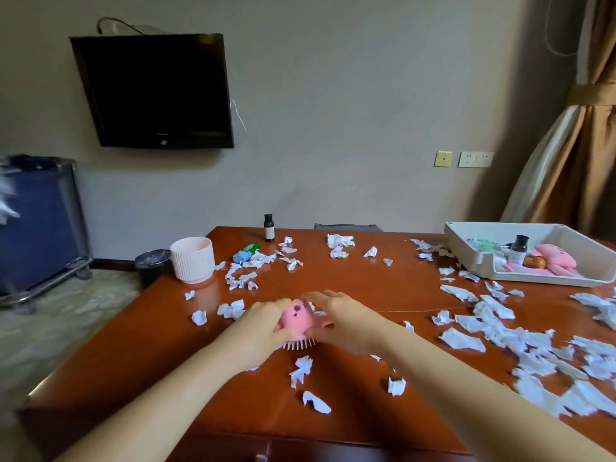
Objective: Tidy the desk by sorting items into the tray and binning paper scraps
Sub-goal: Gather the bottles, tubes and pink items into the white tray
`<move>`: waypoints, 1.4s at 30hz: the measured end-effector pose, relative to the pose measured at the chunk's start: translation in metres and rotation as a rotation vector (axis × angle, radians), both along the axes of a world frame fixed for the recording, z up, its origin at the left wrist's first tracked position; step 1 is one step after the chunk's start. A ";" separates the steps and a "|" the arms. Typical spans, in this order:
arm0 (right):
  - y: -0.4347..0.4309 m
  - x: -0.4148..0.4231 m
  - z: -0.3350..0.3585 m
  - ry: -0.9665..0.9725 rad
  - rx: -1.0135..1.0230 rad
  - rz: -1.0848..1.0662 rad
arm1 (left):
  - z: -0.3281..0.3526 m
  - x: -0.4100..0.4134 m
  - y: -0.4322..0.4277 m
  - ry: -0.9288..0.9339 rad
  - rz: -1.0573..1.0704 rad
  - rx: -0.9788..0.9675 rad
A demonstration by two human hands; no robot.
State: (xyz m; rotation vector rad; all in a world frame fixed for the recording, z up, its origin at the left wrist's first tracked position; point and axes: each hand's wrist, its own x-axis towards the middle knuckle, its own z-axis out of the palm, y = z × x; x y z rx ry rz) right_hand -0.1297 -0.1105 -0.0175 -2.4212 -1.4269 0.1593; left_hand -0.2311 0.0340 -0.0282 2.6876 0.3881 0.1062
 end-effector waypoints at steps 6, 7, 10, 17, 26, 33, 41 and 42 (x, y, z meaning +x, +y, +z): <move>0.021 -0.001 0.002 -0.003 0.021 0.059 | -0.003 0.003 0.016 -0.067 -0.041 -0.093; 0.023 0.001 0.003 -0.017 0.018 0.053 | -0.002 0.004 0.017 -0.082 -0.043 -0.091; 0.027 0.005 0.009 -0.055 -0.007 0.024 | 0.002 0.006 0.023 -0.096 -0.043 -0.060; 0.033 0.036 0.031 -0.058 0.108 -0.123 | 0.011 0.031 0.055 -0.127 0.065 0.061; 0.057 0.083 0.040 -0.105 0.126 -0.217 | -0.005 0.100 0.110 -0.097 0.239 0.188; 0.076 0.118 0.029 -0.087 0.098 -0.252 | -0.012 0.145 0.141 0.106 0.338 0.328; 0.078 0.145 0.013 -0.053 0.033 -0.274 | -0.023 0.179 0.175 0.113 0.350 0.350; 0.077 0.147 0.011 -0.051 0.021 -0.274 | -0.022 0.182 0.176 0.070 0.352 0.366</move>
